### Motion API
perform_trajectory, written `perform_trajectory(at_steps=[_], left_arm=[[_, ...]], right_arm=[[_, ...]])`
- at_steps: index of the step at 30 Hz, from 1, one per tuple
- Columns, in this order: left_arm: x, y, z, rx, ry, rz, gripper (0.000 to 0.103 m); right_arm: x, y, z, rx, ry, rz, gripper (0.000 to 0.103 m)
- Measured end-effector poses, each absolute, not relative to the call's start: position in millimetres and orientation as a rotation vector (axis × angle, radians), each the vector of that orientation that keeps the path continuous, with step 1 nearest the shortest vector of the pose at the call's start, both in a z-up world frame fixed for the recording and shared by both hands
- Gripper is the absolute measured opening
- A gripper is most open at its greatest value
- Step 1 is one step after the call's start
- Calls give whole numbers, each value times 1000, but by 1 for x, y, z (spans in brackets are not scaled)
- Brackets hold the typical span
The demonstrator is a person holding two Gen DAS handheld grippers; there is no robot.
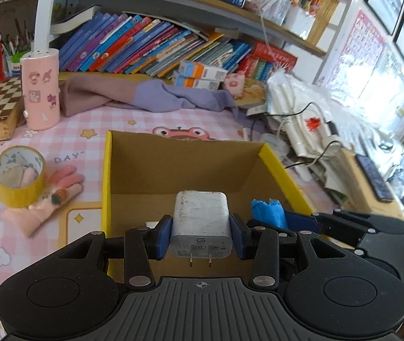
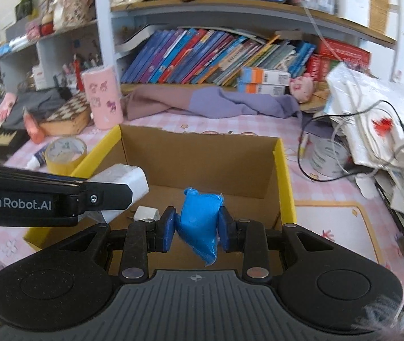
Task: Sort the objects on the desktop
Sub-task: 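Lower both tools into the box and open them to drop the items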
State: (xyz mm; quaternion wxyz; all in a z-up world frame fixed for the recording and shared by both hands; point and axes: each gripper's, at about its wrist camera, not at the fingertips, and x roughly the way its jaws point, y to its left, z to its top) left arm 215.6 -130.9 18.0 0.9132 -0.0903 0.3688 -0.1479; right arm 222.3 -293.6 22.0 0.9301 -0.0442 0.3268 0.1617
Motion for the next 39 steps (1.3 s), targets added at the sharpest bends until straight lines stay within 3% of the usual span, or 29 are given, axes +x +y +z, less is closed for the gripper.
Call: perform_trajectory(at_steps=[17,39], left_arm=[[246,-153,-11,-65,823,-253,42],[255,-160,-24,-53,873,-269,42]], right_arm=[[276,-282,-17,-254,804,465,29],[284,-277,-22,-307,924,532,29]])
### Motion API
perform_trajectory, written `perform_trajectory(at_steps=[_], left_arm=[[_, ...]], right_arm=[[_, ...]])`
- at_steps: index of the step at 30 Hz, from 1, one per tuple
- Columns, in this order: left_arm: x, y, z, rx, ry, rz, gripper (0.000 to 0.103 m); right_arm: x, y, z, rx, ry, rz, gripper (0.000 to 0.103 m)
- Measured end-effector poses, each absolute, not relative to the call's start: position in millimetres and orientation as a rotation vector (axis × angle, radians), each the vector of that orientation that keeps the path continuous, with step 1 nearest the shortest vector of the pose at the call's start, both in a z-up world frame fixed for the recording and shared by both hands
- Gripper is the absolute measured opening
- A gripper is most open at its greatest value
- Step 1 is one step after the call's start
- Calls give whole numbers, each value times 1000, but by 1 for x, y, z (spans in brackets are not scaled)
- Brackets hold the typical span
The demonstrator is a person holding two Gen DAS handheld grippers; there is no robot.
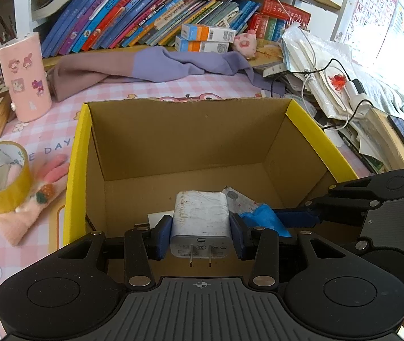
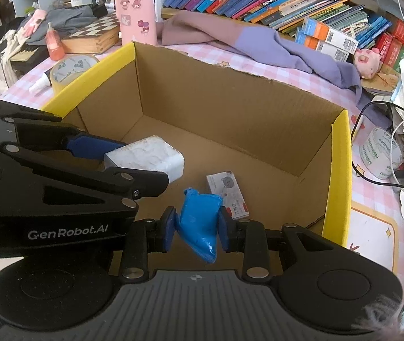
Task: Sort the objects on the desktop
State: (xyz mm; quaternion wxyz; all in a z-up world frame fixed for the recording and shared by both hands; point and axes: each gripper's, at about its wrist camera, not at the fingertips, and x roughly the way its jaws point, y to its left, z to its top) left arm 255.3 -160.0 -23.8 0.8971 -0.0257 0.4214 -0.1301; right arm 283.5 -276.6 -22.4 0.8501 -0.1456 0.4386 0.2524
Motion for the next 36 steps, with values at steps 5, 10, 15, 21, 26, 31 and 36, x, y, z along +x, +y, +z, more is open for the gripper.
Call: perform_trajectory(at_steps=[5,10,15,21,26,31,36], left_arm=[[252,-160,-22,-54,859,-257,43],[238,-157,-8,-49,784,-232,53],[225,-150,10,-55,697,-183,59],[208,-136,21,-87,655,-151,63],[193,-126,23,-100,648,-153,65],[183,-113,22,-92,646,-169,65],[171,-97,25,-117,630,-174,66]], right_arm=[[282,-277,-22,-309,913,532,30],[278,-278,-18,-302,872,517,39],[268,-285,-11,-271,796,486,42],[254,-293,-1,-197,723,438,42],[243,-294,10,-171,685,393,42],[226,-292,19,-147,651,337,42],[205,-292,23,-83,617,277,44]])
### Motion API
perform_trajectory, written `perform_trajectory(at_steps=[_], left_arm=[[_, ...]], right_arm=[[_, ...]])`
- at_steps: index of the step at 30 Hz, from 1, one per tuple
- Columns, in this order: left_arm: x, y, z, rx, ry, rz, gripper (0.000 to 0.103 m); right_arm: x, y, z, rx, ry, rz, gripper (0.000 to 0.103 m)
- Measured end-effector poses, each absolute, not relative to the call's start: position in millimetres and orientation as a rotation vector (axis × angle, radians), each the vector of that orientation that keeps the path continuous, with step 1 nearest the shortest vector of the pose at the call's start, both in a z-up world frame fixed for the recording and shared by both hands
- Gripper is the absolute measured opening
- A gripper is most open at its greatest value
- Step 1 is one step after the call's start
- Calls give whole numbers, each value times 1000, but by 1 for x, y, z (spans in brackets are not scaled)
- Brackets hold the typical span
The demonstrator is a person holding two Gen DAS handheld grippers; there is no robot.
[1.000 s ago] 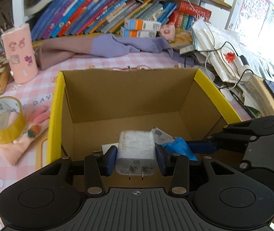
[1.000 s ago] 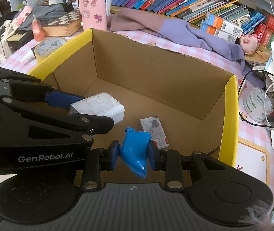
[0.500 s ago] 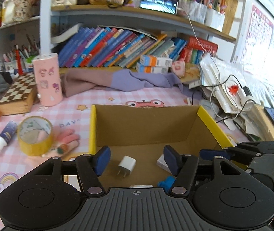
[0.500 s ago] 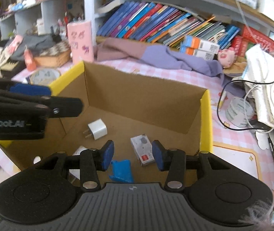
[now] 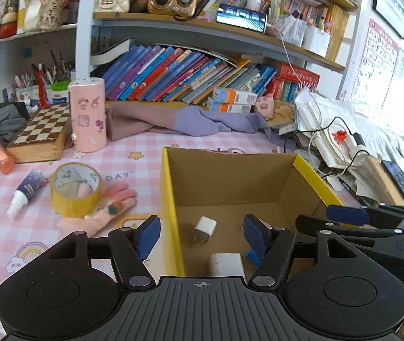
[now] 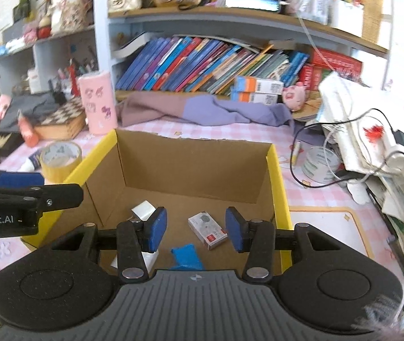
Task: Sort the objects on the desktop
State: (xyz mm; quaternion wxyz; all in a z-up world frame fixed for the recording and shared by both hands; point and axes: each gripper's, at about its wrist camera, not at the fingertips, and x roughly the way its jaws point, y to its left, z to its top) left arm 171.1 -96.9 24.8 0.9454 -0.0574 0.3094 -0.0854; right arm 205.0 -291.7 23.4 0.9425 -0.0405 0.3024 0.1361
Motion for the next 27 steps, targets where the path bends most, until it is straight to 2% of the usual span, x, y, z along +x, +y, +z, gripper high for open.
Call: perform_trajectory(at_steps=[27], left_arm=[[89,5,18,-97,672,-236,67]], right_arm=[[99,-218,16,-26,638,65,45]])
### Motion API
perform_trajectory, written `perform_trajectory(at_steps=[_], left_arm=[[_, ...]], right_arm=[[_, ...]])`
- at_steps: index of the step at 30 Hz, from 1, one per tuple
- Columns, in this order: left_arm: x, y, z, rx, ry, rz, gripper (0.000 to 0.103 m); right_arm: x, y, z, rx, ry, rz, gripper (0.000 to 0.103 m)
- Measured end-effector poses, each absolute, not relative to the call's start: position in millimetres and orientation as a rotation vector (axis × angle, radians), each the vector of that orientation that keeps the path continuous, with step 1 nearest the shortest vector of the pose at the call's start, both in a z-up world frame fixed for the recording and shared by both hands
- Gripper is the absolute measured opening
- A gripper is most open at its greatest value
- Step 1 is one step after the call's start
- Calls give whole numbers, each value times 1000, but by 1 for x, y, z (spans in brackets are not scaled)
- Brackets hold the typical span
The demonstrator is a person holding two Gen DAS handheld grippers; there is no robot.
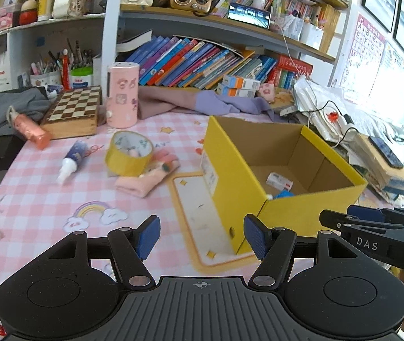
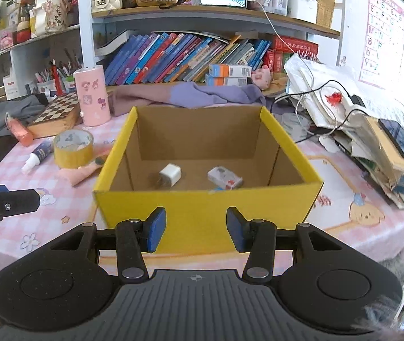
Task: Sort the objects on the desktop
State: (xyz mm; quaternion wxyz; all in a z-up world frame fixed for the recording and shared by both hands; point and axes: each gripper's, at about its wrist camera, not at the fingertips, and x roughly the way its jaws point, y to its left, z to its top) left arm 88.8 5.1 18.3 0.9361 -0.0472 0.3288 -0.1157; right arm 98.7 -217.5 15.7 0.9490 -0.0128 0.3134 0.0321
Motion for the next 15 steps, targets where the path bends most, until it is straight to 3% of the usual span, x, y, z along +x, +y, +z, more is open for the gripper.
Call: perform_trajectory(at_steps=[15], left_arm=[[45,45,10,-90,712,-247,67]], right_arm=[[43,-176,2,7,686,49,45]])
